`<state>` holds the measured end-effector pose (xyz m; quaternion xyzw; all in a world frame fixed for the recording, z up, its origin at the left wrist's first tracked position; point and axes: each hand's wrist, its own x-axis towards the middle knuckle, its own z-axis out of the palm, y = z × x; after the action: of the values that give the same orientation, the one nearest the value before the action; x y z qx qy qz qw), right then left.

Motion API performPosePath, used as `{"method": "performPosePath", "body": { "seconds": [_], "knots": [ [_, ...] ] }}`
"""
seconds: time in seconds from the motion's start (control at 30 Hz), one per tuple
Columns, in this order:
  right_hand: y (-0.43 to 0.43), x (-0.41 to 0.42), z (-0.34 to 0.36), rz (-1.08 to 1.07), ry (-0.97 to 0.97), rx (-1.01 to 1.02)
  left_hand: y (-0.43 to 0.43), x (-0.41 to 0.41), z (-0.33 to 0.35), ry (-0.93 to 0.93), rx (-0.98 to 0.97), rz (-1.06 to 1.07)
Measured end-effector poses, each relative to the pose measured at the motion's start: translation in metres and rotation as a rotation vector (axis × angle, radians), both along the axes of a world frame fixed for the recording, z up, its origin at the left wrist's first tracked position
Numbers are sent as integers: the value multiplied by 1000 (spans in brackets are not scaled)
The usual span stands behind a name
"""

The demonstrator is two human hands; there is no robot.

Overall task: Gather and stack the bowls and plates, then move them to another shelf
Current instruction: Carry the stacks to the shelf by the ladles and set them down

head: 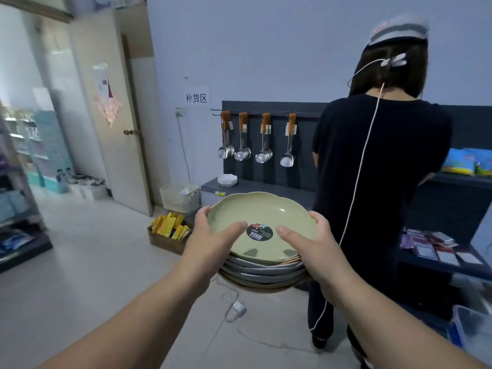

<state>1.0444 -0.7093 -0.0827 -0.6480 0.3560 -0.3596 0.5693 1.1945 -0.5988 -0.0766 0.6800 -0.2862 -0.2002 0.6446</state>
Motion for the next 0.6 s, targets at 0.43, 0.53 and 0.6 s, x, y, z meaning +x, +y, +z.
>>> {"method": "performPosePath", "body": {
  "seconds": [0.43,0.53,0.6],
  "knots": [
    [-146,130,0,79,40,-18,-134,122,-9,26,-9,102],
    [-159,173,1,60,47,-26,-153,168,-11,31,4,85],
    [-168,206,0,39,37,-27,-164,204,-13,24,17,61]
  ]
}}
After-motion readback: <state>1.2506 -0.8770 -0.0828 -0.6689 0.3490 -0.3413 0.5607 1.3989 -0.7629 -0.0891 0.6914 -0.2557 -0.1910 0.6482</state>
